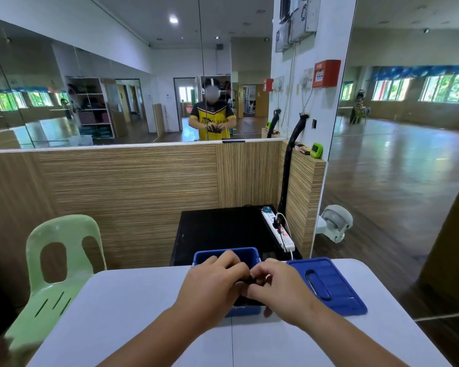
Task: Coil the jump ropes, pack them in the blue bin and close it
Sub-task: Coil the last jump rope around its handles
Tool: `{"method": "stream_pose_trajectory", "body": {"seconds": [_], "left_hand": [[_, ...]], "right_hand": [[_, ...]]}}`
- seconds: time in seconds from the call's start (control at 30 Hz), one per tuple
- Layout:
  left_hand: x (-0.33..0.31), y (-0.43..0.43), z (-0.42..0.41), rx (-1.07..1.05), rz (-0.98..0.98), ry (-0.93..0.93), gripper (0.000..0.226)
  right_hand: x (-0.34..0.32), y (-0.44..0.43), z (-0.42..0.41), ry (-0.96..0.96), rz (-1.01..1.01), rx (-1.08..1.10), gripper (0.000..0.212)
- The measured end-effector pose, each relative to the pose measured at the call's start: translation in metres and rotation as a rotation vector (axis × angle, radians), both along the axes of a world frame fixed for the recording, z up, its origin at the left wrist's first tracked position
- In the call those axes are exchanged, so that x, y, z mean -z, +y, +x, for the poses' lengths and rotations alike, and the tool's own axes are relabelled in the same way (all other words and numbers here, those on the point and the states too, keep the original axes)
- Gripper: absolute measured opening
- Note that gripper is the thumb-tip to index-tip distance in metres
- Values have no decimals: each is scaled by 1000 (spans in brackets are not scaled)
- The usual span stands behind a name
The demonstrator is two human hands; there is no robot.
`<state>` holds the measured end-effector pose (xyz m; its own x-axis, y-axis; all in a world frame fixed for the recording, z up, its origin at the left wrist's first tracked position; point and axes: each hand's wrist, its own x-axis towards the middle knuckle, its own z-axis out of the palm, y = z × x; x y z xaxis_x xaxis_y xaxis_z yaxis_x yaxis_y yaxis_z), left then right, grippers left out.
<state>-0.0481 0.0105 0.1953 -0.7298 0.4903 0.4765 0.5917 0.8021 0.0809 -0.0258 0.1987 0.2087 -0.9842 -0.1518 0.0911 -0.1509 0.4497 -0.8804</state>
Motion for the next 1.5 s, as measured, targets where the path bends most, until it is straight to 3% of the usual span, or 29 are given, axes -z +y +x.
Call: {"method": "stream_pose_trajectory", "body": {"seconds": [0.13, 0.27, 0.43, 0.63, 0.83, 1.0, 1.1, 1.27, 1.5], "left_hand": [[-2, -3, -1, 49, -6, -46, 20], [-3, -4, 0, 74, 37, -71, 20], [0, -3, 1, 93, 103, -100, 26], [4, -7, -1, 54, 259, -293, 15], [-13, -11, -6, 35, 236, -442, 47], [-20, -11, -7, 43, 58, -552, 60], [-21, -6, -10, 15, 38, -539, 53], [-19, 1, -13, -23, 24, -459, 51], [-19, 7, -14, -75, 41, -443, 48]], "right_hand": [[12, -4, 5, 135, 77, 98, 11], [13, -10, 13, 250, 63, 137, 34], [25, -12, 7, 396, 235, 136, 16], [29, -13, 4, 382, 238, 125, 3], [21, -10, 4, 315, 173, 97, 17], [15, -13, 5, 132, -10, 95, 25], [9, -15, 4, 50, -97, 103, 28], [4, -16, 8, 147, 56, 113, 25], [-1, -21, 18, 207, 111, 86, 26]]}}
